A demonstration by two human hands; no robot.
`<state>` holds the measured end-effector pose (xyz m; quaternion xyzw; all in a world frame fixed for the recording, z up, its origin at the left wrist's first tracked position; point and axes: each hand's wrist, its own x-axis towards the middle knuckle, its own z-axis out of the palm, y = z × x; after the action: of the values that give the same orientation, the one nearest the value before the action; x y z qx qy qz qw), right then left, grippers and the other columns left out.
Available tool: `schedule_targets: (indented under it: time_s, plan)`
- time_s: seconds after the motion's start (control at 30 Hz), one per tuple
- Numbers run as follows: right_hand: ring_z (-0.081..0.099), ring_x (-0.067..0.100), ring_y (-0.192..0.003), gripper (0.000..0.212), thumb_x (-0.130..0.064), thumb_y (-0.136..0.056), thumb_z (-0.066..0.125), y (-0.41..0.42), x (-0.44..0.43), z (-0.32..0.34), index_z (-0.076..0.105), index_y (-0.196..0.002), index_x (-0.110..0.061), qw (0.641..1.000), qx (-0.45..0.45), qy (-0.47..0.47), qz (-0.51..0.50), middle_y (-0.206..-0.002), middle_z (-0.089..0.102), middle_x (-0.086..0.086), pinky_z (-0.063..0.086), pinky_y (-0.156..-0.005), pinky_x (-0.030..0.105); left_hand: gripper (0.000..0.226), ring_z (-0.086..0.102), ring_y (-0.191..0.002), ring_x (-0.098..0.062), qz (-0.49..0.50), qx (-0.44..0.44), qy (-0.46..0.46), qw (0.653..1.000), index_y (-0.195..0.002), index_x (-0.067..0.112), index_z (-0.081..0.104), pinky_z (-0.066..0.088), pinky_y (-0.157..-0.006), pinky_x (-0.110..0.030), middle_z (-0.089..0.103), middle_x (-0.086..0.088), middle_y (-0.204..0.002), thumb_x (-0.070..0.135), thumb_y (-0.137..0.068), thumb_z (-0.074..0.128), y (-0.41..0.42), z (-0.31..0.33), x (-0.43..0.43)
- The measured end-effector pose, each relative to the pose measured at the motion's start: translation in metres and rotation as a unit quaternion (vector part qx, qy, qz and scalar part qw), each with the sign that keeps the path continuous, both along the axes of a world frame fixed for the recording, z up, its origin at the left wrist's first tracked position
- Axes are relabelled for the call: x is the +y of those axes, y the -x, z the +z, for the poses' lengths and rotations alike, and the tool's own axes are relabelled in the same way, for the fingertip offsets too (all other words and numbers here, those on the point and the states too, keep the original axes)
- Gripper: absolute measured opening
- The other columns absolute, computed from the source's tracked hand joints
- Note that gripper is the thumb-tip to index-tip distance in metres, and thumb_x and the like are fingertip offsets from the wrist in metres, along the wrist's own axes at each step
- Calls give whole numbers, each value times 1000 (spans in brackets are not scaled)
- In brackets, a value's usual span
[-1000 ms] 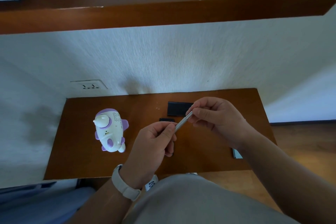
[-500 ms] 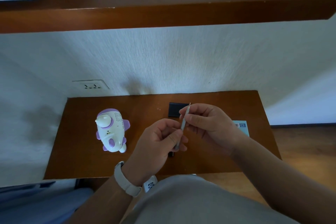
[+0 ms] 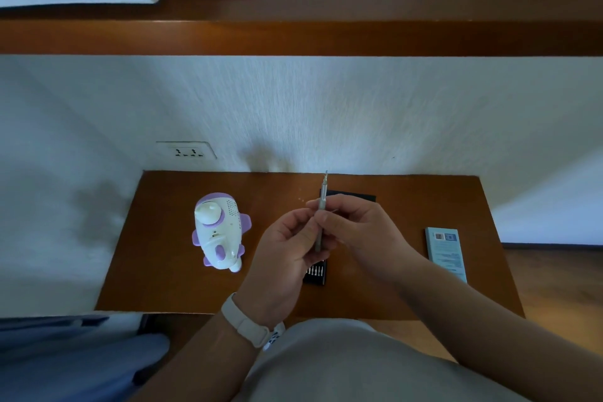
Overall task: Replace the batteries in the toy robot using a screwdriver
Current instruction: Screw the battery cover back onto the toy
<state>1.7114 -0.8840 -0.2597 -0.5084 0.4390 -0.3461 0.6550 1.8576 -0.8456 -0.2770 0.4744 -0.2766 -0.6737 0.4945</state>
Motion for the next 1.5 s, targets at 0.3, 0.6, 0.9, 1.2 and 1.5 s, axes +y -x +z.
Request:
schedule_targets:
  time_s: [0.3, 0.6, 0.9, 1.2, 1.5]
  plan:
    - [67, 6, -85, 17, -19, -95, 62, -26, -2, -10, 77, -93, -28, 999, 28, 13, 17, -91, 70, -9, 52, -71, 14, 16, 75, -92, -20, 24, -85, -10, 996, -102, 15, 72, 60, -75, -27, 78, -7, -95, 25, -94, 62, -32, -14, 11]
    - [68, 9, -71, 16, -31, -93, 64, -63, -5, -36, 75, -86, -41, 994, 97, -9, 39, -84, 73, -4, 55, -66, 19, 11, 62, -95, 5, 94, -404, 20, 910, -94, 31, 60, 50, -62, -8, 68, 24, -88, 23, -95, 66, -111, -43, 33]
    - [68, 9, -75, 15, -32, -97, 59, -116, -6, -90, 72, -92, -36, 990, 121, -64, 44, -83, 73, -8, 55, -64, 20, 32, 60, -101, -11, 149, -374, -113, 908, -118, 31, 50, 44, -69, -18, 60, 9, -109, 43, -93, 66, -172, -103, 18]
    - [72, 12, -87, 19, -29, -101, 53, -143, -14, -116, 71, -98, -22, 983, 152, -82, 68, -92, 73, -4, 55, -65, 20, 53, 61, -121, -24, 106, -62, -177, 976, -143, 17, 44, 49, -105, -49, 57, -11, -139, 34, -96, 65, -189, -135, -3]
    - [66, -3, -88, 27, -32, -99, 57, -155, -16, -117, 73, -85, -48, 984, 149, -92, 32, -93, 70, -24, 56, -64, 19, 72, 63, -121, -31, 14, -10, -147, 989, -145, 18, 40, 53, -101, -54, 61, -12, -137, 20, -83, 77, -197, -153, -17]
